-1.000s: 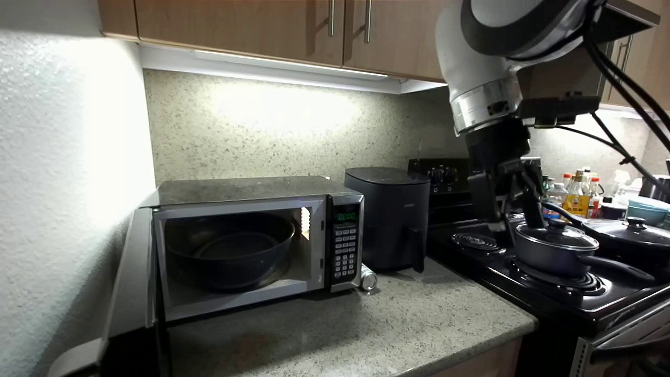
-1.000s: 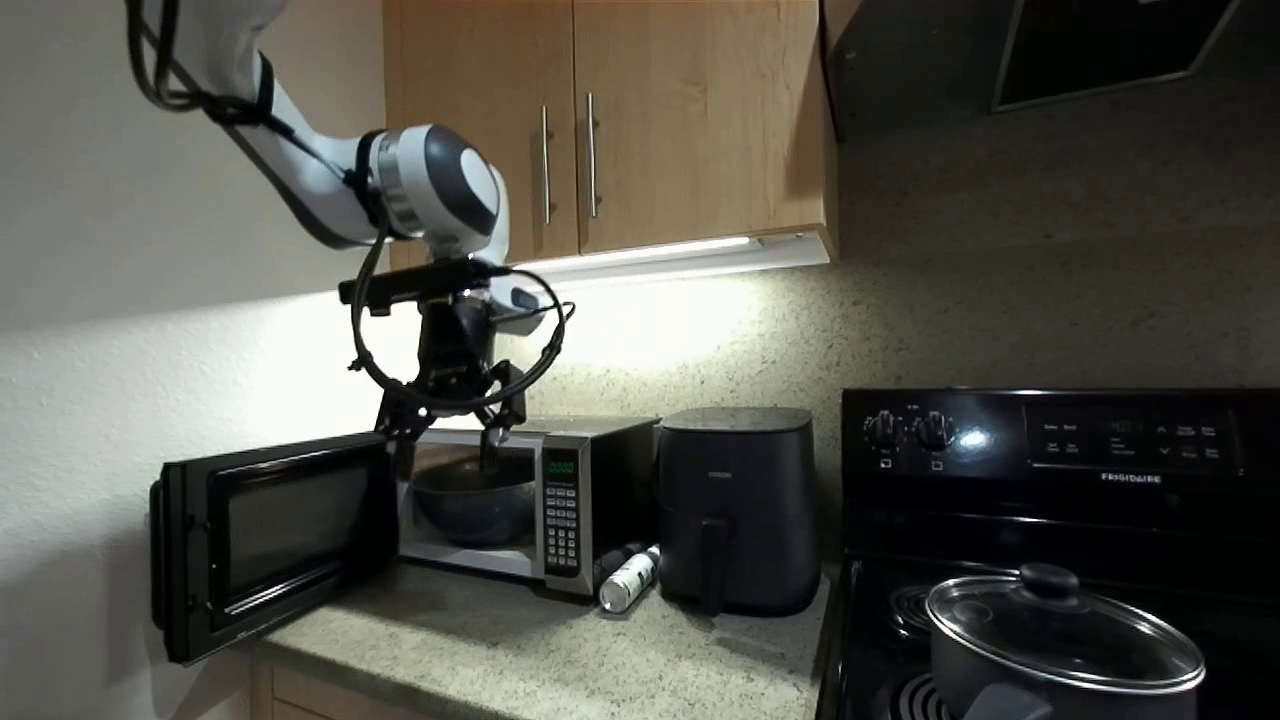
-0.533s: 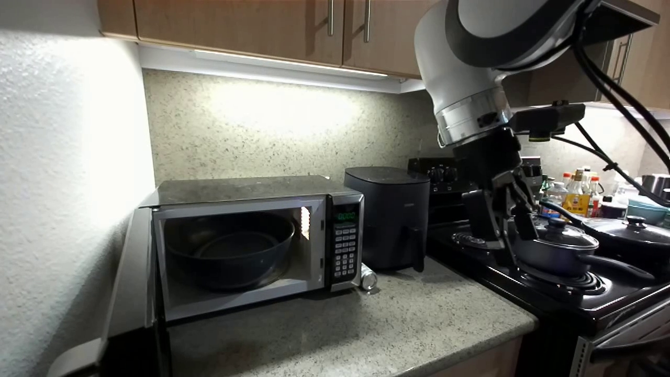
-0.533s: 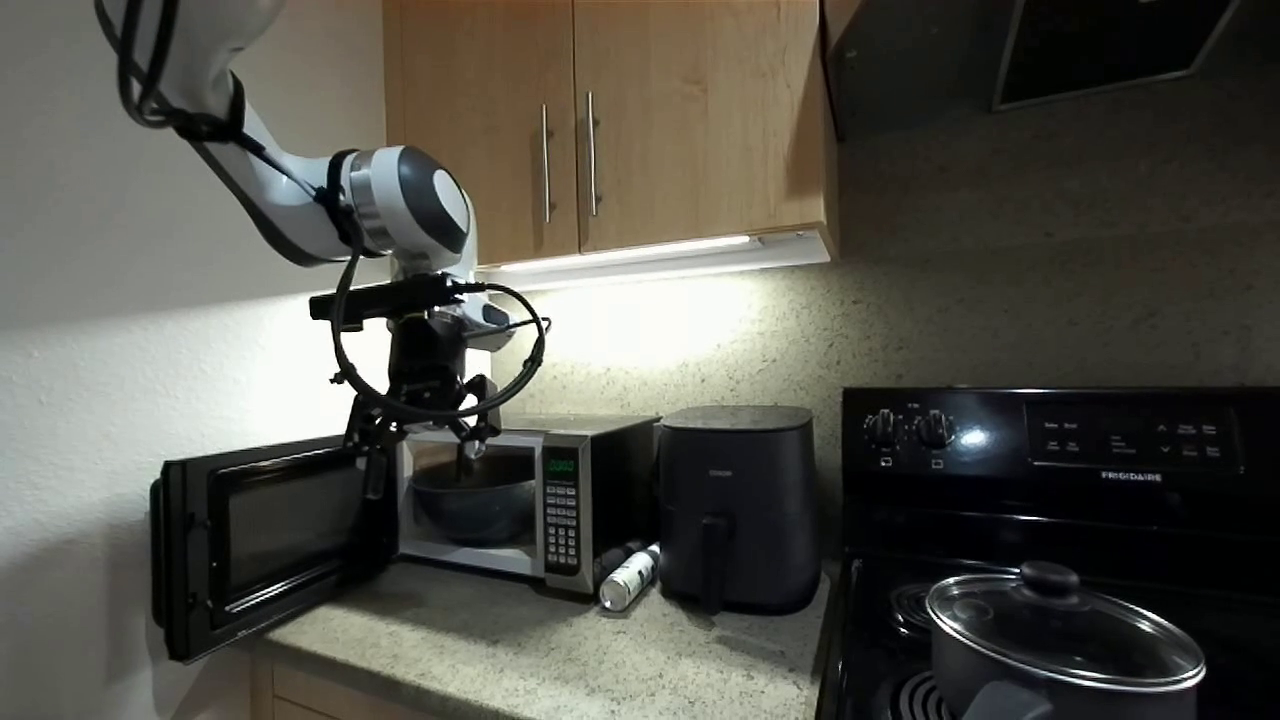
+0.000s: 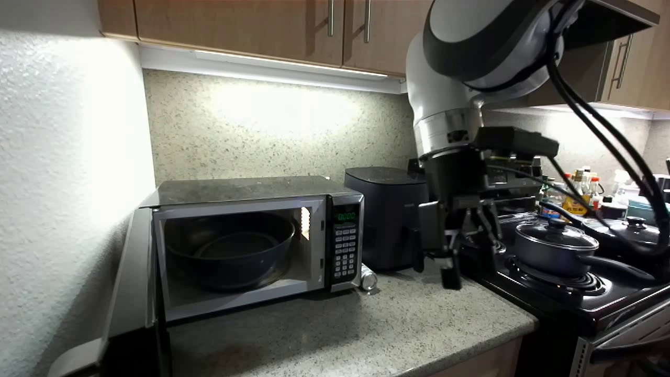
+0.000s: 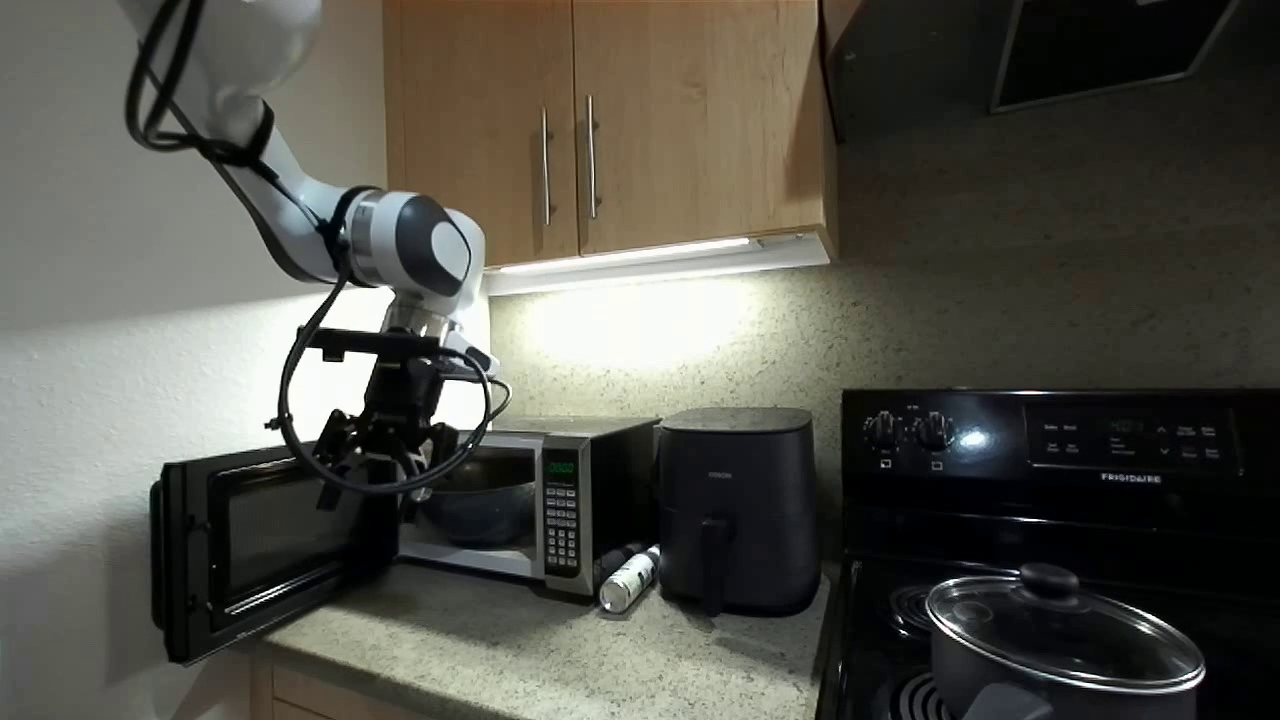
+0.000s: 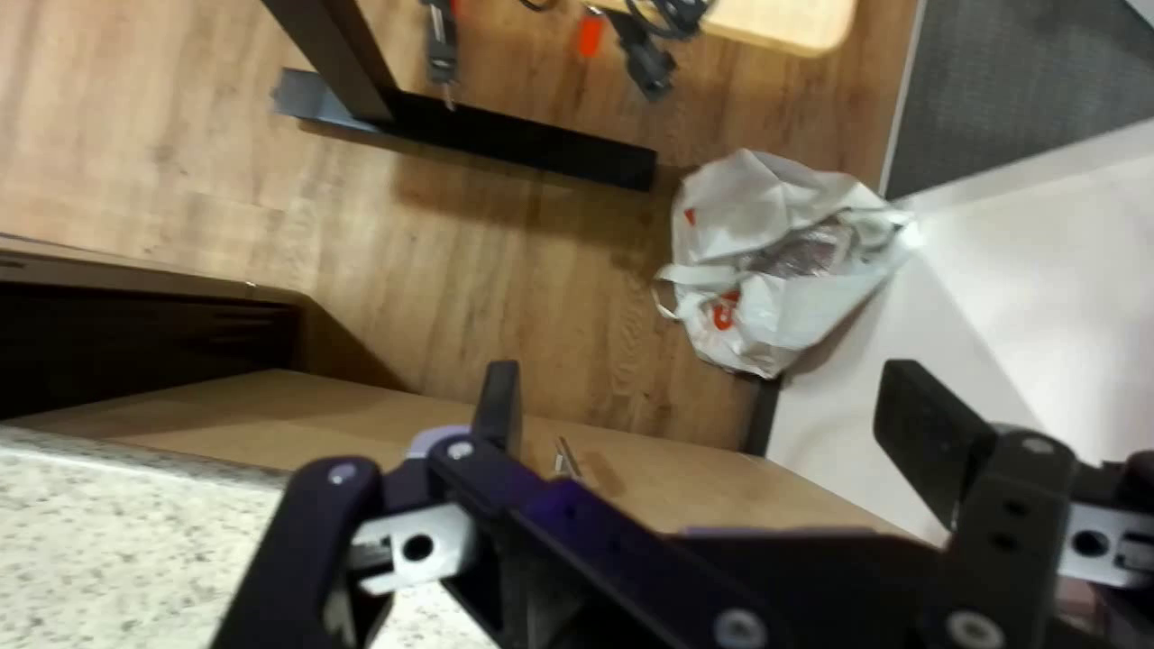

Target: Remove the bowl from the microwave and put it on top of the microwave

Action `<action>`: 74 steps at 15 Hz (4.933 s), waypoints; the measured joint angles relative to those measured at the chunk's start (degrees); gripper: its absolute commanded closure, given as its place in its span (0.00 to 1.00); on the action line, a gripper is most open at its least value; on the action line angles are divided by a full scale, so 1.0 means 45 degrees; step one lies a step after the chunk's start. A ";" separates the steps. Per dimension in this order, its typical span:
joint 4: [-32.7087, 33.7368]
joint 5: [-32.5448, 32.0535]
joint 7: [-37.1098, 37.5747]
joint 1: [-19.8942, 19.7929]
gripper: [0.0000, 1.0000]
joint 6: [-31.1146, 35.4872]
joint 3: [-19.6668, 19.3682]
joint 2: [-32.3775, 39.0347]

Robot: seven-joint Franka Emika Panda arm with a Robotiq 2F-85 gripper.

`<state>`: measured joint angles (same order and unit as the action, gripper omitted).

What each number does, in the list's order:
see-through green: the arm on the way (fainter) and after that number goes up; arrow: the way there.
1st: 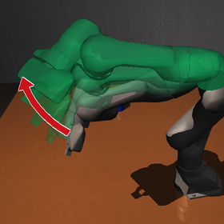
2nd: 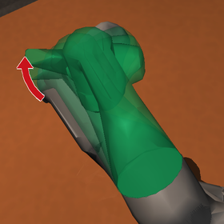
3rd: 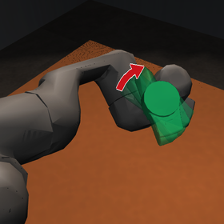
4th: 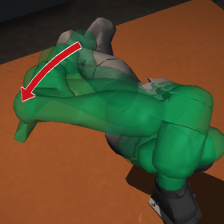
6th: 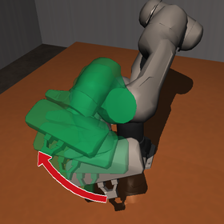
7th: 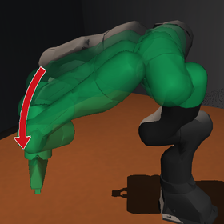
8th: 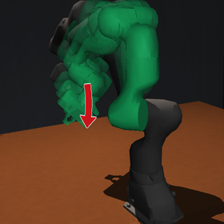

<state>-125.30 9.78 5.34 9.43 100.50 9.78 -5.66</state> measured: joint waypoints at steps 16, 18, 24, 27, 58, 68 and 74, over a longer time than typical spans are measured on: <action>-0.0145 0.6472 0.0320 0.0992 0.00 0.8045 0.1042 0.2504; -0.0068 0.7999 0.0251 0.1306 0.00 1.0022 0.1398 0.3232; 0.0523 0.9230 0.0036 0.1451 0.00 1.2020 0.1630 0.4584; 0.0741 1.0251 0.0039 0.1454 0.00 1.2763 0.1817 0.4712; 0.6103 1.4567 0.1685 0.2261 0.47 1.7786 0.0981 0.9760; 0.6220 1.3141 0.3956 0.3314 0.96 1.6738 -0.0586 0.9774; 0.6065 1.2911 0.4286 0.3538 0.92 1.6107 -0.0943 0.9487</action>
<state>-98.01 67.88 24.63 25.35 172.98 5.54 37.03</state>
